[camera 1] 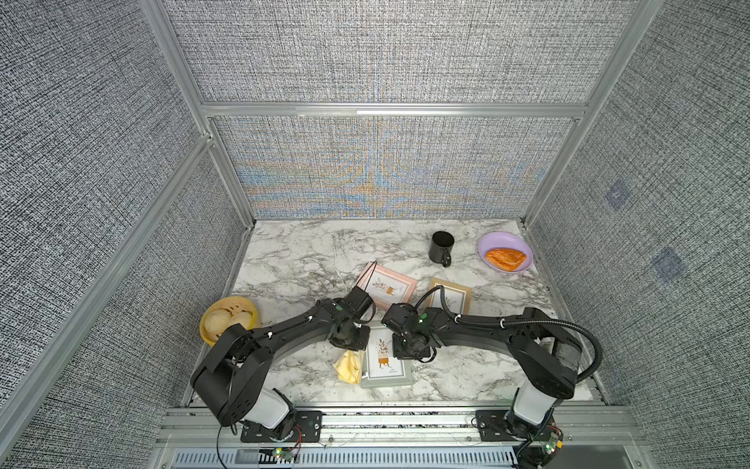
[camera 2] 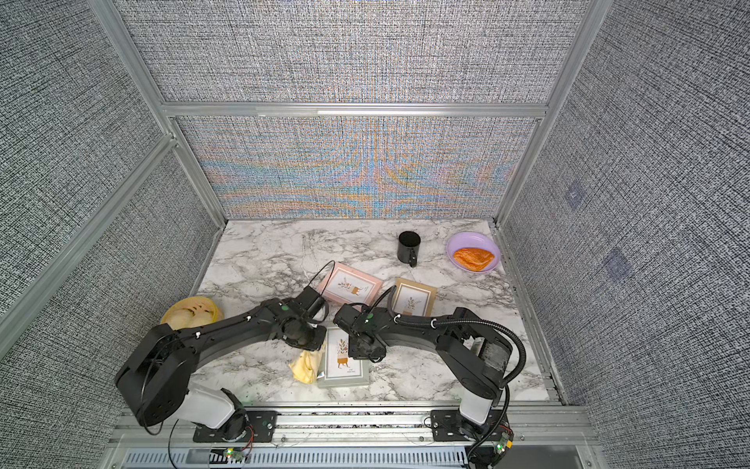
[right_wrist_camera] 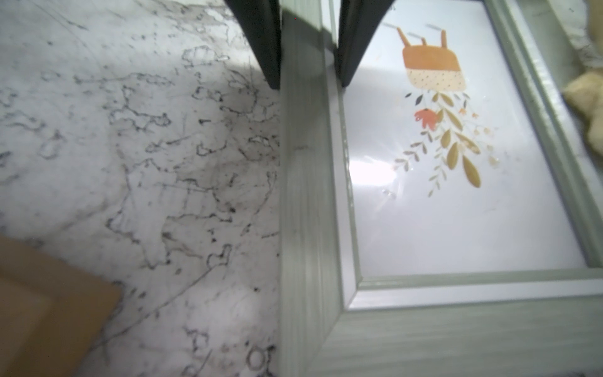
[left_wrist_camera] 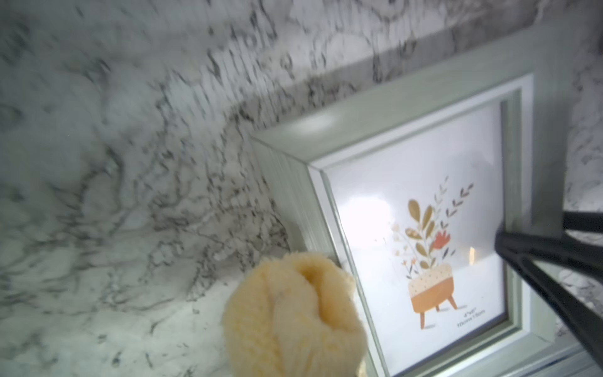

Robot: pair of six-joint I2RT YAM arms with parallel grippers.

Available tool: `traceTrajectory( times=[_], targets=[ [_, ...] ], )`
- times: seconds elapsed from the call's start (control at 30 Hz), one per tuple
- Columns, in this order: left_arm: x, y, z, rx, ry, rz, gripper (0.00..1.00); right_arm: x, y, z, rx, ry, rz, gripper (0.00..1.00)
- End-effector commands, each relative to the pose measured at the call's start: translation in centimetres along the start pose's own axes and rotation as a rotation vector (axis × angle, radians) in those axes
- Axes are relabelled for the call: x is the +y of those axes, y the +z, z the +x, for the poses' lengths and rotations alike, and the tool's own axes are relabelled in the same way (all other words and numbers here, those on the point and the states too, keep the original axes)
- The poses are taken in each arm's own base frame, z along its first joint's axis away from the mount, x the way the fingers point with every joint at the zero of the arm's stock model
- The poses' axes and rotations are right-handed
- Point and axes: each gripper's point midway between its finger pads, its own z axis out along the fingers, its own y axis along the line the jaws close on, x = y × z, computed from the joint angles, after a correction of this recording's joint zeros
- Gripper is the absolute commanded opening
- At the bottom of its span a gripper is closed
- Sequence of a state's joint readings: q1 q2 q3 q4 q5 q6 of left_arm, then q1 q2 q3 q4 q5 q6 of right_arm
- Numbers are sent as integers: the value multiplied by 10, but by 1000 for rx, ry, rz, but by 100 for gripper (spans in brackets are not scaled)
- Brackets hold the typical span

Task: Wipe the picture frame with a cloth
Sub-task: Wipe the dirt from the picture frame.

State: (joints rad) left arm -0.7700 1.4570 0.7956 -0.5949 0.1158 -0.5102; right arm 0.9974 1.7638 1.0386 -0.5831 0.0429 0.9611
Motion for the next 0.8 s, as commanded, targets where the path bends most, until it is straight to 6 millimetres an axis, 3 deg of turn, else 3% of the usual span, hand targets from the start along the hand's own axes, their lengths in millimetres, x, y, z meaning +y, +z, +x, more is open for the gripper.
traceTrajectory(
  times=[0.0,0.13,0.23,0.33,0.63,0.77],
  targets=[
    [7,4,45,110,-80,-21,0,-45,11,12,27,25,194,11],
    [13,6,68,111,-129,-18,0,-42,12,13,27,24,189,11],
    [16,6,62,80,-129,-33,0,-39,13,12,30,23,186,11],
    [17,1,39,36,-115,-93,0,-37,13,11,31,20,188,11],
    [17,-5,-61,-122,-105,-101,0,-37,12,12,23,31,192,11],
    [11,3,-79,-122,-93,-73,0,-36,11,11,22,31,191,11]
  ],
)
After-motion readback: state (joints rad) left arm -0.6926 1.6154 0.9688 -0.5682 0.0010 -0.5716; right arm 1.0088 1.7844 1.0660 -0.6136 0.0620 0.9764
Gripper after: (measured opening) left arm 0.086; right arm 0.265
